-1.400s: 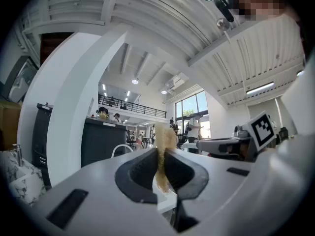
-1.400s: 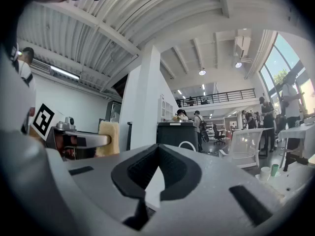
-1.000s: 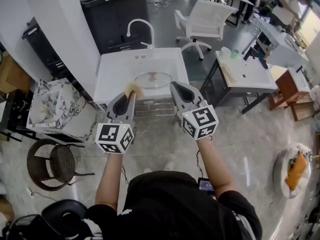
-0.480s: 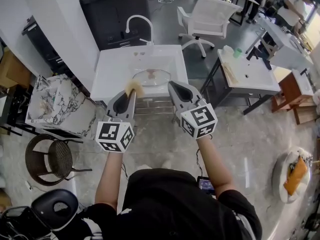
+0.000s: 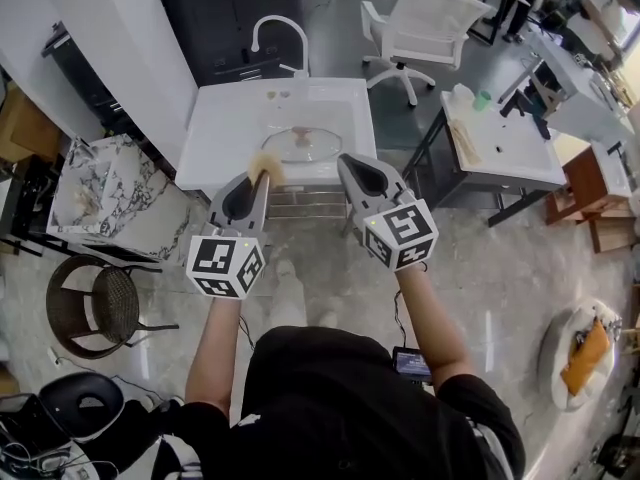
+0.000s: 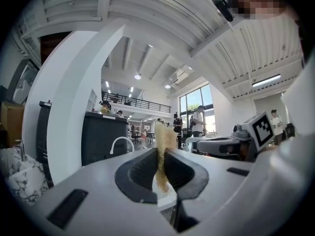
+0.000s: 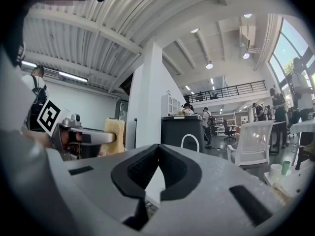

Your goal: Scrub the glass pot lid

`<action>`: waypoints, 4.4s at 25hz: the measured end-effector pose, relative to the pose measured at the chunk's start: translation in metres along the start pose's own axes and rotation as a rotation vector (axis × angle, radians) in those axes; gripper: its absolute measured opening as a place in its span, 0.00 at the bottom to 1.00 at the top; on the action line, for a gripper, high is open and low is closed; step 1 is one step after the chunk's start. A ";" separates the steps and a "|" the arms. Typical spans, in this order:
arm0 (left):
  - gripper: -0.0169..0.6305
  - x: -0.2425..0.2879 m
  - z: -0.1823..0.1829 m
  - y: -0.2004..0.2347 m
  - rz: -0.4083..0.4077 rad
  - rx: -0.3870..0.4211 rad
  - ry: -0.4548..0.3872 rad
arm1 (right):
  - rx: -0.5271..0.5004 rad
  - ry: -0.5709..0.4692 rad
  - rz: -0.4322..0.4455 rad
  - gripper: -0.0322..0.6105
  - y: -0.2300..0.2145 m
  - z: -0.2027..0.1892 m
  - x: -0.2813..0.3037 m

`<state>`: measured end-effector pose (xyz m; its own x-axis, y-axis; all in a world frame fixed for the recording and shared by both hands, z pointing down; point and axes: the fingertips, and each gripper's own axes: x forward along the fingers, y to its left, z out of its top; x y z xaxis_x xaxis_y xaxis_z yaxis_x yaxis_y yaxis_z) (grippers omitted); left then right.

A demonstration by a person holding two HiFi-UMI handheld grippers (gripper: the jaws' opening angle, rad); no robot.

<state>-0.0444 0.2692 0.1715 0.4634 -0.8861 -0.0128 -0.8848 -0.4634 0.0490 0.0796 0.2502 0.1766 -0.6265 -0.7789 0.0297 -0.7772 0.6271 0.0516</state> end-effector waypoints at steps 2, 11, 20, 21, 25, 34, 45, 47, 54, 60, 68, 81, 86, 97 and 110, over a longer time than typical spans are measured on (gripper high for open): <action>0.06 0.005 -0.003 0.004 0.004 -0.002 0.005 | 0.002 0.001 0.004 0.05 -0.003 -0.002 0.004; 0.06 0.037 -0.014 0.017 -0.007 0.000 0.022 | -0.002 0.021 0.007 0.05 -0.021 -0.011 0.031; 0.06 0.091 -0.023 0.060 -0.017 -0.015 0.034 | 0.000 0.040 0.011 0.05 -0.049 -0.023 0.090; 0.06 0.099 -0.023 0.066 -0.017 -0.016 0.034 | 0.003 0.042 0.012 0.05 -0.052 -0.024 0.098; 0.06 0.130 -0.023 0.091 -0.022 -0.026 0.036 | 0.010 0.054 0.017 0.05 -0.067 -0.029 0.133; 0.06 0.197 -0.026 0.146 -0.058 -0.063 0.067 | 0.016 0.089 0.003 0.05 -0.101 -0.033 0.211; 0.06 0.261 -0.041 0.211 -0.106 -0.107 0.106 | 0.028 0.145 -0.041 0.05 -0.133 -0.046 0.288; 0.06 0.271 -0.049 0.220 -0.115 -0.116 0.123 | 0.032 0.155 -0.048 0.05 -0.137 -0.052 0.300; 0.06 0.296 -0.076 0.236 -0.157 -0.125 0.180 | 0.040 0.206 -0.064 0.05 -0.149 -0.076 0.323; 0.06 0.307 -0.095 0.240 -0.182 -0.137 0.223 | 0.056 0.267 -0.069 0.05 -0.156 -0.102 0.328; 0.06 0.310 -0.133 0.250 -0.171 -0.184 0.289 | 0.075 0.363 -0.055 0.05 -0.161 -0.139 0.325; 0.06 0.329 -0.199 0.247 -0.120 -0.210 0.414 | 0.079 0.552 0.088 0.05 -0.175 -0.215 0.328; 0.06 0.336 -0.225 0.242 -0.113 -0.210 0.465 | 0.087 0.678 0.149 0.05 -0.182 -0.255 0.322; 0.06 0.325 -0.294 0.227 -0.110 -0.147 0.611 | 0.112 0.833 0.305 0.19 -0.170 -0.330 0.312; 0.06 0.300 -0.335 0.216 -0.069 -0.161 0.695 | 0.148 0.997 0.434 0.50 -0.149 -0.404 0.303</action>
<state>-0.0803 -0.0926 0.5130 0.4894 -0.6182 0.6151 -0.8591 -0.4629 0.2183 0.0298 -0.0829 0.5808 -0.5712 -0.1071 0.8138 -0.5432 0.7926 -0.2769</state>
